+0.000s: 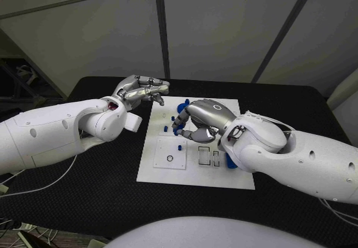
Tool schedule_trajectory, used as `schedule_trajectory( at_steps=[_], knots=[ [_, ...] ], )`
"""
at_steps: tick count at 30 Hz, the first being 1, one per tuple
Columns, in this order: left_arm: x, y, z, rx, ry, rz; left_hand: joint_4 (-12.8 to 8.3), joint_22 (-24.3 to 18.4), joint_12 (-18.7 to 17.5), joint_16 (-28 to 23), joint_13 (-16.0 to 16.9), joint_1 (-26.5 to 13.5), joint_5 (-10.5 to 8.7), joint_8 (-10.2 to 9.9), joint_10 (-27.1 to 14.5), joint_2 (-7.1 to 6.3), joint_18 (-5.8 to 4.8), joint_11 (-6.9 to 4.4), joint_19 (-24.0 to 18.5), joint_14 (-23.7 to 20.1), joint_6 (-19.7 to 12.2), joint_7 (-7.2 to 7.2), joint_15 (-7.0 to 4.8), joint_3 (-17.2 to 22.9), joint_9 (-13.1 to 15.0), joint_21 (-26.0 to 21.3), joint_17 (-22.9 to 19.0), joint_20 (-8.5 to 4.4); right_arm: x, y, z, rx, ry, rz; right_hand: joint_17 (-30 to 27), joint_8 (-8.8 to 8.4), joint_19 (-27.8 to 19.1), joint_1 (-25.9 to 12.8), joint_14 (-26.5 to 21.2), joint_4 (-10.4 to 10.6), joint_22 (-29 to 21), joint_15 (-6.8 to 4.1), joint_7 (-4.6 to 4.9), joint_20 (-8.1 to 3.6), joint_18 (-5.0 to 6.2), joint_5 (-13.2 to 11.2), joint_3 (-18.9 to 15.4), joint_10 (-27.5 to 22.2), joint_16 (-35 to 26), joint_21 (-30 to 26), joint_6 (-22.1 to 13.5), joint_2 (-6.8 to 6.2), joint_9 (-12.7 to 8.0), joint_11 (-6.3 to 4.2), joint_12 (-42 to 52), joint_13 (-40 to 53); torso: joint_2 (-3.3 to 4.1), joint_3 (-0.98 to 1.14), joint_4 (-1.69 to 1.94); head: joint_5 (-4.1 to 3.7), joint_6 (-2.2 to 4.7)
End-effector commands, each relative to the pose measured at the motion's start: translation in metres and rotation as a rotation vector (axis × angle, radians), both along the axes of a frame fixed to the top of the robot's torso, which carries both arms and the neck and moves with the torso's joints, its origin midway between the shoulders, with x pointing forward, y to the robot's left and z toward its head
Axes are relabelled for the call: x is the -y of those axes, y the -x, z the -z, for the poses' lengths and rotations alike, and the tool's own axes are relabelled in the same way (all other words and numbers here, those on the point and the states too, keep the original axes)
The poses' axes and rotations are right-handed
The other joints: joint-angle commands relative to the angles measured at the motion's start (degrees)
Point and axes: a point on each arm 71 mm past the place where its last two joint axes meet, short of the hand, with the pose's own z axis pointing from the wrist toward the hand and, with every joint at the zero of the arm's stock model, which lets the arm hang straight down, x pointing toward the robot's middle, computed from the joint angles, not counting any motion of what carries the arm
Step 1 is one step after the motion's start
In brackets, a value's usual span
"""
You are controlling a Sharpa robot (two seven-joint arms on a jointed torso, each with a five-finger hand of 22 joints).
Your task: Assemble the parts on the task board
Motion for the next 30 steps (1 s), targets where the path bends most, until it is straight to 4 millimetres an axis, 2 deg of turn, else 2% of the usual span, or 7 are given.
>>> schedule_trajectory(
  at_steps=[1, 6, 10, 12, 17, 21, 30],
  knots=[
    [0.002, 0.0, -0.001, 0.005, 0.008, 0.01, -0.01, -0.08, -0.34, -0.26, 0.06, -0.07, 0.18, -0.36, -0.43, 0.45, -0.58, 0.09, 0.12, -0.33, 0.02, 0.32, 0.23, -0.3, -0.09, -0.31, -0.08, 0.15, -0.008, 0.002, 0.004, -0.018, -0.034, -0.031, 0.07, -0.25, 0.42, 0.75, 1.49, -0.81, 0.06, -0.11, 0.28, -0.13, -0.34, 0.24, 0.6, 2.19, 0.38, 0.32, -0.29, -0.01, 0.02, -2.63, -0.24, 0.08, 0.14, -0.03, -0.08, 0.63, -0.13],
    [0.004, -0.001, -0.001, 0.005, 0.009, 0.013, -0.02, -0.09, -0.33, -0.27, 0.06, -0.04, 0.18, -0.37, -0.45, 0.47, -0.58, 0.09, 0.13, -0.33, 0.0, 0.33, 0.24, -0.32, -0.09, -0.33, -0.09, 0.15, -0.019, 0.006, 0.021, -0.053, -0.021, -0.058, -0.02, -0.28, 0.37, 0.75, 1.48, -0.83, 0.02, -0.1, 0.31, -0.12, -0.33, 0.3, 0.62, 2.16, 0.33, 0.29, -0.33, -0.02, 0.01, -2.61, -0.28, 0.11, 0.12, 0.01, -0.11, 1.25, -0.5],
    [0.004, -0.001, -0.001, 0.005, 0.009, 0.013, -0.02, -0.09, -0.33, -0.27, 0.06, -0.04, 0.18, -0.37, -0.45, 0.47, -0.58, 0.09, 0.13, -0.33, 0.0, 0.33, 0.24, -0.32, -0.09, -0.33, -0.09, 0.15, -0.024, 0.009, 0.031, -0.074, -0.016, -0.069, 0.0, -0.3, 0.33, 0.75, 1.49, -0.85, -0.03, -0.09, 0.33, -0.11, -0.32, 0.33, 0.63, 2.13, 0.34, 0.25, -0.36, -0.04, 0.0, -2.59, -0.3, 0.13, 0.1, 0.06, -0.23, 2.13, -0.7],
    [0.005, -0.002, -0.001, 0.005, 0.009, 0.013, -0.02, -0.09, -0.33, -0.27, 0.06, -0.04, 0.18, -0.37, -0.45, 0.47, -0.58, 0.09, 0.13, -0.33, 0.0, 0.33, 0.24, -0.32, -0.09, -0.33, -0.09, 0.15, -0.026, 0.01, 0.036, -0.084, -0.014, -0.074, 0.0, -0.31, 0.33, 0.75, 1.49, -0.86, -0.03, -0.08, 0.33, -0.11, -0.32, 0.35, 0.63, 2.12, 0.34, 0.25, -0.37, -0.04, 0.0, -2.59, -0.31, 0.13, 0.09, 0.1, -0.19, 2.46, -0.98],
    [0.006, -0.002, -0.001, 0.005, 0.01, 0.015, -0.02, -0.09, -0.33, -0.27, 0.06, -0.04, 0.18, -0.37, -0.45, 0.47, -0.58, 0.09, 0.13, -0.33, 0.0, 0.33, 0.24, -0.32, -0.09, -0.33, -0.09, 0.15, -0.028, 0.012, 0.045, -0.102, -0.002, -0.082, 0.0, -0.33, 0.33, 0.76, 1.49, -0.87, -0.03, -0.07, 0.34, -0.11, -0.31, 0.37, 0.64, 2.11, 0.35, 0.25, -0.39, -0.05, 0.0, -2.58, -0.33, 0.15, 0.08, 0.05, -0.04, 2.69, -1.3],
    [0.005, -0.002, 0.0, 0.005, 0.01, 0.015, -0.02, -0.09, -0.33, -0.27, 0.06, -0.04, 0.18, -0.37, -0.45, 0.47, -0.58, 0.09, 0.13, -0.33, 0.0, 0.33, 0.24, -0.32, -0.09, -0.33, -0.09, 0.15, -0.027, 0.013, 0.052, -0.113, 0.012, -0.084, 0.02, -0.35, 0.31, 0.76, 1.49, -0.89, -0.05, -0.07, 0.36, -0.1, -0.31, 0.42, 0.65, 2.09, 0.36, 0.24, -0.42, -0.06, -0.01, -2.56, -0.36, 0.16, 0.03, 0.07, -0.23, 3.17, -1.58],
    [0.005, -0.002, 0.0, 0.005, 0.01, 0.015, -0.02, -0.09, -0.33, -0.27, 0.06, -0.04, 0.18, -0.37, -0.45, 0.47, -0.58, 0.09, 0.13, -0.33, 0.0, 0.33, 0.24, -0.32, -0.09, -0.33, -0.09, 0.15, -0.024, 0.014, 0.062, -0.137, 0.033, -0.082, -0.11, -0.37, 0.26, 0.76, 1.47, -0.91, -0.1, -0.06, 0.37, -0.09, -0.3, 0.46, 0.66, 2.08, 0.28, 0.2, -0.43, -0.06, -0.01, -2.55, -0.37, 0.18, 0.02, 0.03, -0.19, 3.28, -1.7]
  ],
)
